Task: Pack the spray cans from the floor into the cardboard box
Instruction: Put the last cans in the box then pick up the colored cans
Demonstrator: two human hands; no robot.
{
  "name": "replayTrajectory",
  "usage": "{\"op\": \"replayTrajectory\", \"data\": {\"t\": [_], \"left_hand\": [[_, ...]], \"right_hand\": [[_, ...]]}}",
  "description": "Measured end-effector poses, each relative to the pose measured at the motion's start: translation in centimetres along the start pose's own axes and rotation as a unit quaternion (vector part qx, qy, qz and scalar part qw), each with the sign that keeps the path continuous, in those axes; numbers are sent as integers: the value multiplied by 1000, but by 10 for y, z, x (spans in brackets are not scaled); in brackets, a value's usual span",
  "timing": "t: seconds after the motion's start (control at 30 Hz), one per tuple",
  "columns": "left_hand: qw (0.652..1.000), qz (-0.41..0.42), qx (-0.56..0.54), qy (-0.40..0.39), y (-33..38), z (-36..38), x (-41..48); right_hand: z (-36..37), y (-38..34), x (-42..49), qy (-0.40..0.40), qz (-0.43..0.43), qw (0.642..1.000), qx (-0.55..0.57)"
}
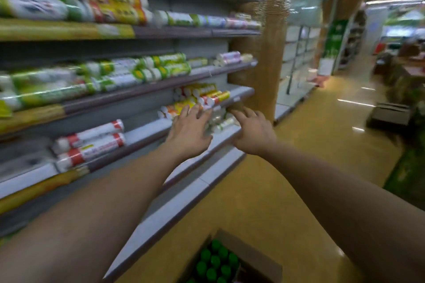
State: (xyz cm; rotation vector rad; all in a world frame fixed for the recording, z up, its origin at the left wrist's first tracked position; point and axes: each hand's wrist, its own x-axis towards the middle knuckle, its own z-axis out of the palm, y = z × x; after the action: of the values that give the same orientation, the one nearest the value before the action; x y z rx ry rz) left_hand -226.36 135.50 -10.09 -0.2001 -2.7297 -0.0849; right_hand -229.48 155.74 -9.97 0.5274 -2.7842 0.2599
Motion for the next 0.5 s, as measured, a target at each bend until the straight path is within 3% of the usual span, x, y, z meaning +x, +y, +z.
{"op": "replayTrajectory", "data": {"t": [0.17, 0.37, 0.5], "left_hand": [[991, -102, 89, -9, -52, -86, -97], [962, -227, 144, 42, -126, -183, -227], [941, -287, 177, 36, -177, -231, -329]], "right_hand": [[-31, -101, -15, -1, -101, 994, 40], [-55, -266, -56, 4, -225, 971, 80], [-69, -380, -96, 19, -294, 950, 106]]}}
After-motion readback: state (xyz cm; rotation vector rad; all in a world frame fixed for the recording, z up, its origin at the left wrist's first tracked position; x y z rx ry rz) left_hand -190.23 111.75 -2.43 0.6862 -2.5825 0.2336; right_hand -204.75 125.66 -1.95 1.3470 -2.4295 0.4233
